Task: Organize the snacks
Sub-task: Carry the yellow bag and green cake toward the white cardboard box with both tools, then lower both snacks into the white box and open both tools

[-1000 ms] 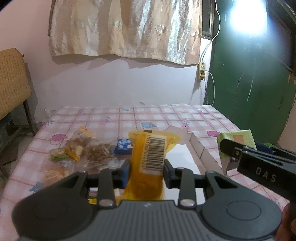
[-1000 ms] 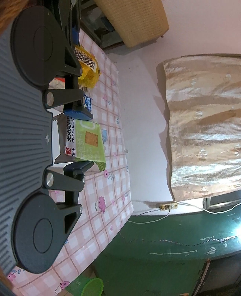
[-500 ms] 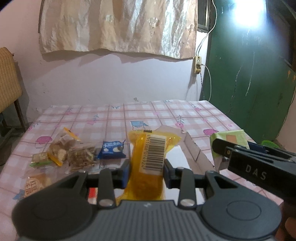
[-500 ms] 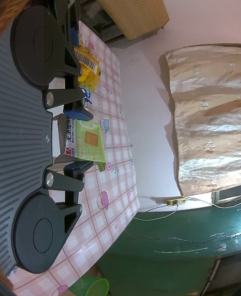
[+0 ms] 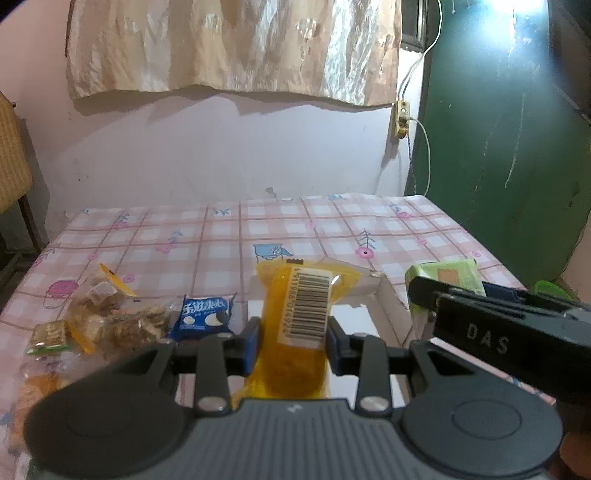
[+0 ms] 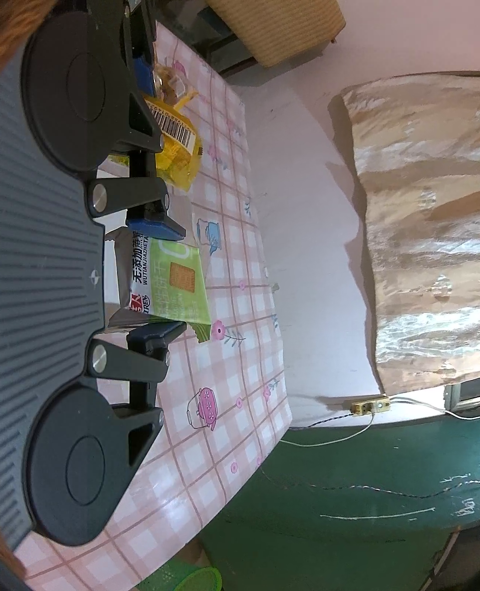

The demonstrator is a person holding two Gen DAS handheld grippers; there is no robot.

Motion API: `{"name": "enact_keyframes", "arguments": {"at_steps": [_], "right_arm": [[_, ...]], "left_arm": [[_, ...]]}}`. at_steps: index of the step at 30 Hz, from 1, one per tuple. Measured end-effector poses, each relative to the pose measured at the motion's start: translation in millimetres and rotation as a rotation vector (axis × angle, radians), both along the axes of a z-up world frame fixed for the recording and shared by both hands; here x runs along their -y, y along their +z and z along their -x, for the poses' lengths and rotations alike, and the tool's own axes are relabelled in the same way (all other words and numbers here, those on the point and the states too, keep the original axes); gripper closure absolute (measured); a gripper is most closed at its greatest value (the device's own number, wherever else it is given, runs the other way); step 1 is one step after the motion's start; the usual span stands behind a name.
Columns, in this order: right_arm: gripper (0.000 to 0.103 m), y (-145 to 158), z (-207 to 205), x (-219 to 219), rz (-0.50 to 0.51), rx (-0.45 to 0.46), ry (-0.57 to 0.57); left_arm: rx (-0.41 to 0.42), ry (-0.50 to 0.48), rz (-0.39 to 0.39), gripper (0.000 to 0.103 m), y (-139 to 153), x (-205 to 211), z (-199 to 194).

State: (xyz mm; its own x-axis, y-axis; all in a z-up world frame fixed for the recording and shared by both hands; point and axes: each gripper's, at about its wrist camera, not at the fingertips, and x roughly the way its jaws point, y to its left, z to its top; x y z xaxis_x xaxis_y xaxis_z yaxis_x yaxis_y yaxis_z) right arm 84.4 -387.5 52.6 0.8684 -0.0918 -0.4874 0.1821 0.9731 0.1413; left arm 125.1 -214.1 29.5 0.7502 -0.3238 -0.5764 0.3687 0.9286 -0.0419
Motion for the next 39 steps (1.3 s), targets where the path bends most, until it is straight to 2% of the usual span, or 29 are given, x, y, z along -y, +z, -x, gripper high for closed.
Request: {"name": "enact_keyframes", "arguments": {"at_steps": [14,23,25,26,27,36,39], "right_arm": [[0.046,-21,-61,11,0.006,-0.067,0.004],[0.046,-35,-84,15,0.010,-0.092,-0.008],[0.043,-37,-89,17,0.009,-0.091,-0.011],[0.034,-37,-90,18,0.010,-0.084,-0.014],[0.023,-37,-89,19,0.017,-0.078,-0.022],[0.025,-20,-58,21,0.018,-0.042,-0.049],[0.021,-15,-39,14,0.049,-0.041,-0.037]], "left_arm": [[-0.042,0.009,-0.038,0.069,-21,20,-39],[-0.069,-0.006,-0.028,0.068,-29,28,-58],[-0.069,-0.019,-0.017,0.063,-30,30,-59],[-0.070,-0.029,-0.013,0.053,-30,31,-60],[-0.068,-0.039,-0.012,0.051,-30,31,-59],[-0.074,0.015,-0.013,0.039,-22,7,-41],[-0.067,0.039,-0.023,0.031,-16,-2,-27]]}}
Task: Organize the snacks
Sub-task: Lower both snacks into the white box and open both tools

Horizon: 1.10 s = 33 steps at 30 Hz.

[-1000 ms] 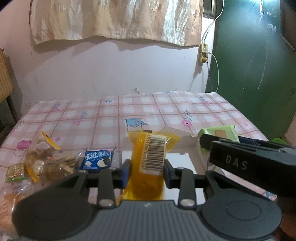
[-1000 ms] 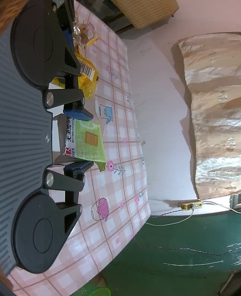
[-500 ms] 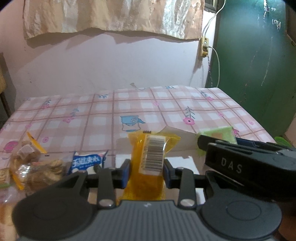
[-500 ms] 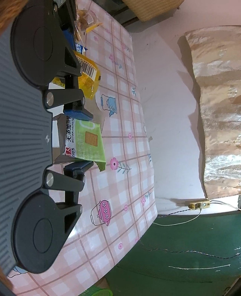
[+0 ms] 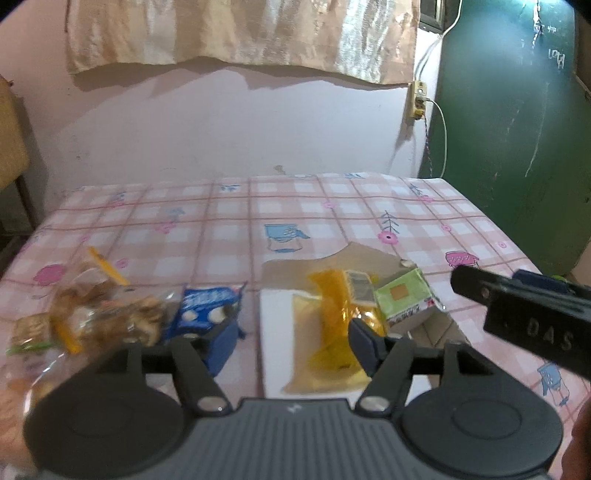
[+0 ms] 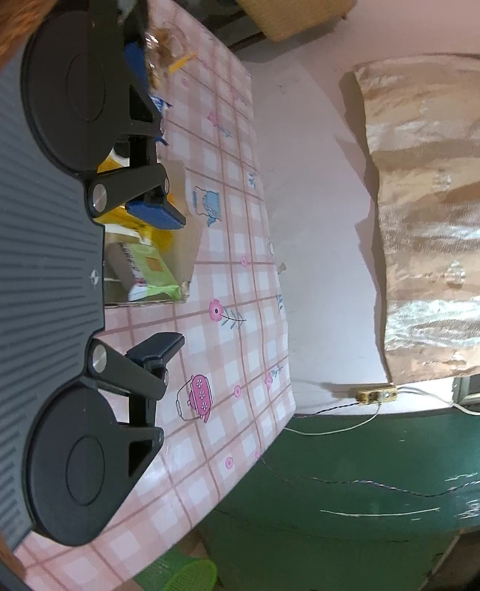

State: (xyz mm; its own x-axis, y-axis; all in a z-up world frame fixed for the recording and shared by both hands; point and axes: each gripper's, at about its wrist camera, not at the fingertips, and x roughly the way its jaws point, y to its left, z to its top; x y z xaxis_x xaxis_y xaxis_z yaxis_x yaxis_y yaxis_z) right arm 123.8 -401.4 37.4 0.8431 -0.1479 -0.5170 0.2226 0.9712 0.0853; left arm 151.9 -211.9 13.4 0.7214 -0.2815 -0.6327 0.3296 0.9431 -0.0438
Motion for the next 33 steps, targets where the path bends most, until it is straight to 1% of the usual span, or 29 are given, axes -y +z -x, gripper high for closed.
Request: {"name": "enact_keyframes", "arguments": {"at_steps": [3,5,6,11,15,19,27,33], "right_arm": [[0.017,4,19,-9,0.008,-0.003,0.007],[0.004,5,31,-15,0.011,-0.001,0.013],[0.000,6,37,-18,0.017,0.000,0.010],[0.000,10,63,-32,0.008,-0.005,0.022],[0.000,13,86,-49,0.026,-0.004,0.051],[0.000,16,101,-64,0.031,-0.008,0.077],[0.000,18,117,-91,0.032,-0.012,0.128],[0.000,20,117,-108,0.040,-0.012,0.173]], "left_arm": [[0.011,0.015,-0.027,0.029,6,-8,15],[0.012,0.037,-0.041,0.026,9,-16,27],[0.011,0.046,-0.042,0.024,10,-19,31],[0.007,0.083,-0.063,0.021,15,-39,53],[0.002,0.113,-0.060,0.020,18,-56,69],[0.017,0.136,-0.063,0.019,22,-74,84],[0.036,0.180,-0.058,0.019,28,-104,104],[0.048,0.206,-0.059,0.018,30,-121,115]]}}
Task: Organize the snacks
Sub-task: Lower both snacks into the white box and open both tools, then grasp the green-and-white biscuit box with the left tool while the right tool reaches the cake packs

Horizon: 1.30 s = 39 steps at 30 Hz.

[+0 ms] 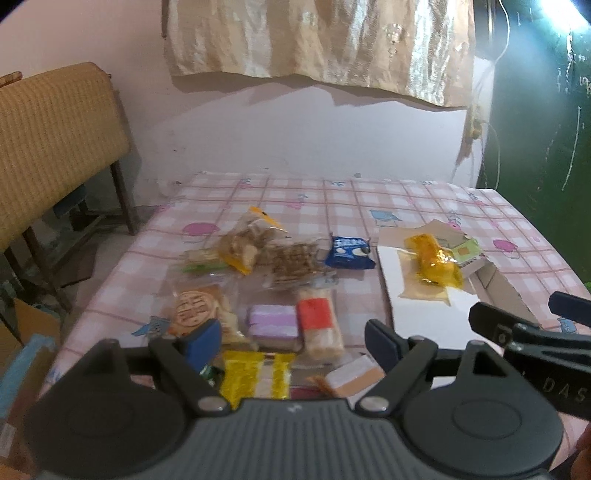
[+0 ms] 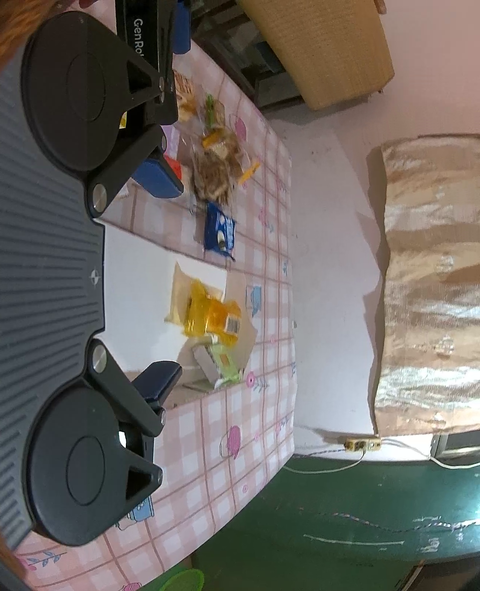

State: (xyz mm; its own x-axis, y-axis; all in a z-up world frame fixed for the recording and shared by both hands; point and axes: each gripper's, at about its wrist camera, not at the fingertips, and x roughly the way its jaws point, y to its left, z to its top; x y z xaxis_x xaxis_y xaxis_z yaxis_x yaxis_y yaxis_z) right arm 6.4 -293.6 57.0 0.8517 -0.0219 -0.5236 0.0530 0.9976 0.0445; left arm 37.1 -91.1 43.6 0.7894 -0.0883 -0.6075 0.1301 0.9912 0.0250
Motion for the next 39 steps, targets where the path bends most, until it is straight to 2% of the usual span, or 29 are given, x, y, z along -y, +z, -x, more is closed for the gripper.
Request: {"name": "enact_keyframes", "arguments": {"at_steps": [18,39], "right_arm": [[0.000,-5,2,-22,-0.022,-0.011,0.077],[0.000,-24,-3,-37,-0.021,-0.060,0.147]], "left_arm": [[0.009,0.052,0.013,0.016,0,-33,14],[-0.029,0.077,0.034,0.016,-17,-60,17]]}}
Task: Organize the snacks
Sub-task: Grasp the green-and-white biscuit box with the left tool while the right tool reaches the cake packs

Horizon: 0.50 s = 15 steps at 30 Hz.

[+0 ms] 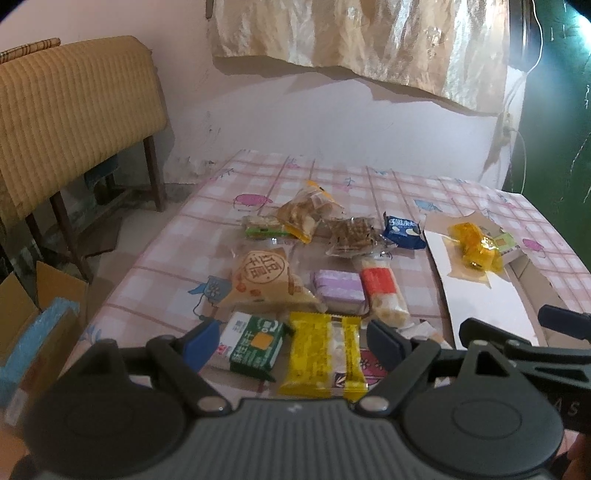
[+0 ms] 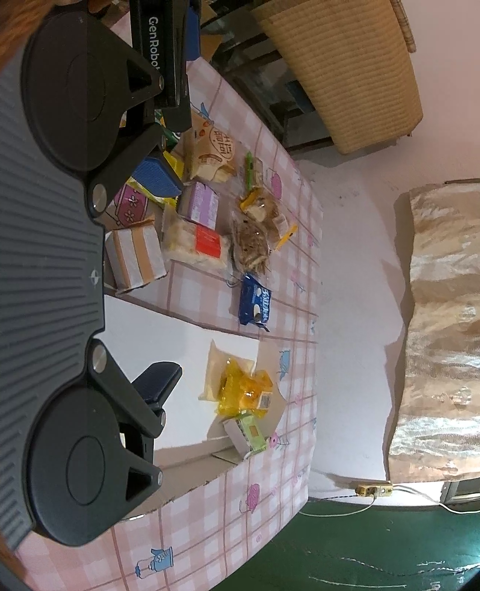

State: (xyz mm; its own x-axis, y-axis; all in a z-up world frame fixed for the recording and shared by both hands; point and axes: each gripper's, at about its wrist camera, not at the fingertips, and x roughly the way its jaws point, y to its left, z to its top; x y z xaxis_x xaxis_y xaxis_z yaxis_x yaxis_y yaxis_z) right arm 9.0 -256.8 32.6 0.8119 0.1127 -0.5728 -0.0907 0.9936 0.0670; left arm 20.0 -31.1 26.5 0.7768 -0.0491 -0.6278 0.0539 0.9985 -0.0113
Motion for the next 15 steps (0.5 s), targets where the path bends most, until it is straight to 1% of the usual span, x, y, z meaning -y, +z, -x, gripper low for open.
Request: {"name": "enact_keyframes", "arguments": {"at_steps": [15], "right_arm": [[0.000,-18,0,-11,0.003,-0.037,0.059]], "left_arm": [[-0.026,0.005,0.031,0.016,-18,-20,5]]}}
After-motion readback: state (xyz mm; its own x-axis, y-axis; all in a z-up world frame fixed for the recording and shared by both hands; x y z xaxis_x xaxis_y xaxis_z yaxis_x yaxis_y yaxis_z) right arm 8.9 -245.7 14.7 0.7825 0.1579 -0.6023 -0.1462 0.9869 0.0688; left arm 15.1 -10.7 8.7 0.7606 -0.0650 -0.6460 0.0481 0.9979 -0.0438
